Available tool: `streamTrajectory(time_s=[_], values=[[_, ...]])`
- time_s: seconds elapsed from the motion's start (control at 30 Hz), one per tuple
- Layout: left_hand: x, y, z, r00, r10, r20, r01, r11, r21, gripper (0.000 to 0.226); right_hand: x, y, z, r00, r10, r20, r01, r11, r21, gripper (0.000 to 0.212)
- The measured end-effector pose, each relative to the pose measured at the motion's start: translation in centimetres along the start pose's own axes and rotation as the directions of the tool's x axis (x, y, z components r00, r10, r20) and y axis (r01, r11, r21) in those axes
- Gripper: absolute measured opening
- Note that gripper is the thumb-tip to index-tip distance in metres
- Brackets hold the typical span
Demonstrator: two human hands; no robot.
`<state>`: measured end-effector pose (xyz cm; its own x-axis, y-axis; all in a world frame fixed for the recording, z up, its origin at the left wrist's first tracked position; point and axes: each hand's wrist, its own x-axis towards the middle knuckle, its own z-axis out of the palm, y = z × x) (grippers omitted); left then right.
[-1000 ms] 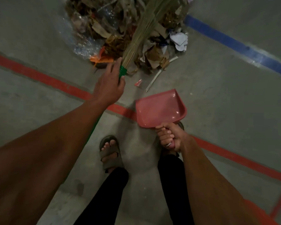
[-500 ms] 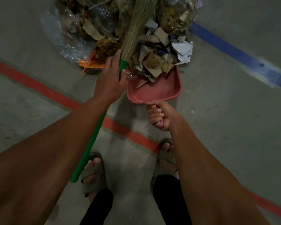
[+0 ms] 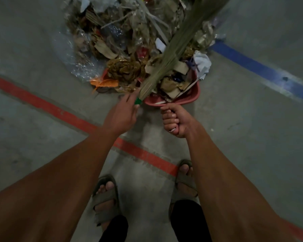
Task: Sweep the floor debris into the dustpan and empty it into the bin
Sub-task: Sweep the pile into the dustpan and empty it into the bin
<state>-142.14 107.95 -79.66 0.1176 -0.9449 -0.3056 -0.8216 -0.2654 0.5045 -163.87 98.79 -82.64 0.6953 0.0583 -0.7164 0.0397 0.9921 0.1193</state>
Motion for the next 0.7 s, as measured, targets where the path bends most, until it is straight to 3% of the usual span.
streamTrajectory(time_s=[0.17, 0.33, 0.53, 0.7], values=[[-1.6, 0.7, -1.1, 0.997, 0.003, -0.083, -0.004, 1.000, -0.006, 0.061, -0.4, 1.1, -0.3, 1.000, -0.018, 0.007, 0.018, 0.999, 0.031, 0.036], [2.5, 1.6, -0.8, 0.990, 0.036, -0.135, -0.027, 0.997, 0.072, 0.064, -0.3, 1.1, -0.9, 1.000, -0.017, 0.014, 0.016, 0.999, 0.034, 0.035], [4.4, 0.6, 0.5, 0.999, 0.017, 0.038, -0.019, 0.999, 0.046, 0.066, -0.7, 0.9, -0.5, 0.999, -0.040, -0.014, 0.040, 0.999, 0.017, 0.036], [-1.1, 0.5, -0.6, 0.999, -0.007, 0.036, 0.006, 0.999, 0.036, 0.068, -1.5, 3.0, 0.5, 0.998, -0.063, -0.022, 0.064, 0.998, 0.030, 0.041]])
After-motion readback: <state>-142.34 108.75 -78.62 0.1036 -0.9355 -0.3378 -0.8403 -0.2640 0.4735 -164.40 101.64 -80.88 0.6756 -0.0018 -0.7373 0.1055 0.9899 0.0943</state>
